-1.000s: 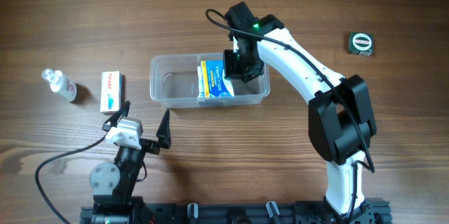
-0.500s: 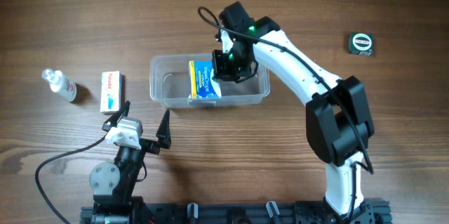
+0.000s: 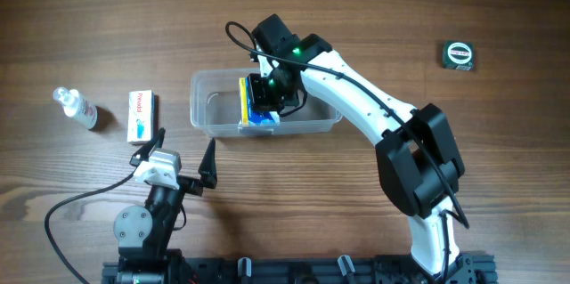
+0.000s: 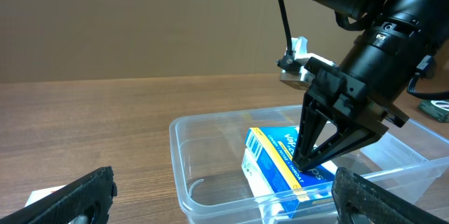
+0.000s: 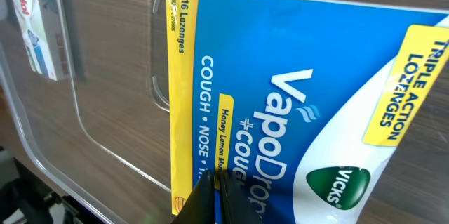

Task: Pack container
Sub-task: 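Carry the VapoDrops box into the container beside the white box, then release the VapoDrops box and lift the right gripper away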

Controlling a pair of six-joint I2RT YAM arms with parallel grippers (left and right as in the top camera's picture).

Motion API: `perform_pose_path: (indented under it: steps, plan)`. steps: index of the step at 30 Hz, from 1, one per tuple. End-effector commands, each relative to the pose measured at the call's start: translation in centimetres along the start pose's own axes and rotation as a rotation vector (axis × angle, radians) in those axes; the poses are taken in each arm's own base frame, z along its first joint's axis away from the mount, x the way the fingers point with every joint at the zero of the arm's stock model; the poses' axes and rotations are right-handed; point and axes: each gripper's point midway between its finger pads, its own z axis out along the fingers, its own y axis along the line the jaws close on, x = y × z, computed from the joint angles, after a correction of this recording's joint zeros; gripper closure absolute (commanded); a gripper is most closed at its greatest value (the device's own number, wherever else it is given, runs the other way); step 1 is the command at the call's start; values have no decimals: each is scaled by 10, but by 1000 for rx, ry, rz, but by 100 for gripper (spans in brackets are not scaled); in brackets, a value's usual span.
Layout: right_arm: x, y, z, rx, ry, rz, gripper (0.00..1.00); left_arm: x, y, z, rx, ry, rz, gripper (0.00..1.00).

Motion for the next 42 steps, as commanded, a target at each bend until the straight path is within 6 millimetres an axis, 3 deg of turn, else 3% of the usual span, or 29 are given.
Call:
perform_pose_path:
  steps: [1,24,28,33,37,39,42]
  plan:
    - [-1,-8,5,40,-6,20,96,2,3,0,-12,1,15,0]
    - [9,-13,41,111,20,-7,96,2,3,0,-12,1,15,0]
    - [2,-9,36,99,0,-23,96,2,3,0,-12,1,15,0]
    - [-21,27,-10,42,-112,-93,94,2,3,0,-12,1,15,0]
    - [-31,22,-69,124,-243,-88,91,2,3,0,-12,2,15,0]
    - [-34,11,-119,174,-334,-75,75,2,3,0,-12,2,15,0]
    - [-29,-7,-196,221,-461,-70,26,2,3,0,-12,2,15,0]
